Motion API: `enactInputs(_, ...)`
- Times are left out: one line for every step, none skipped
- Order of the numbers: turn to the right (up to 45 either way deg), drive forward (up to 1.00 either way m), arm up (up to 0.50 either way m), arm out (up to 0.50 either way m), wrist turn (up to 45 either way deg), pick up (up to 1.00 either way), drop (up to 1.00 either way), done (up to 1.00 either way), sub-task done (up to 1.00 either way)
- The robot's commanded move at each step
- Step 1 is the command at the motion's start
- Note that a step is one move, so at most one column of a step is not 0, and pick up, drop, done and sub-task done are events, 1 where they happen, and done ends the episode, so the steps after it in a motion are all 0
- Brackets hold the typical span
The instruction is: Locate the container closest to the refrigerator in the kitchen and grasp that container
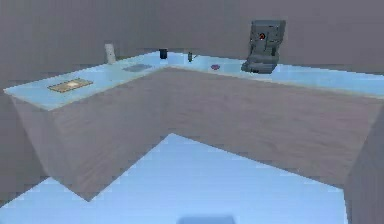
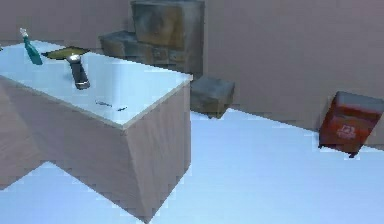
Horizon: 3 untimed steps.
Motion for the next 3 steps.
enactInputs(0.0,1.00,0.00,0.00,0.0,0.00,0.00,0.00,0.00)
enactInputs(0.0,0.35,0.00,0.00,0.0,0.00,0.00,0.00,0.00)
enactInputs(-45.0,0.00,0.00,0.00,0.0,0.00,0.00,0.00,0.00)
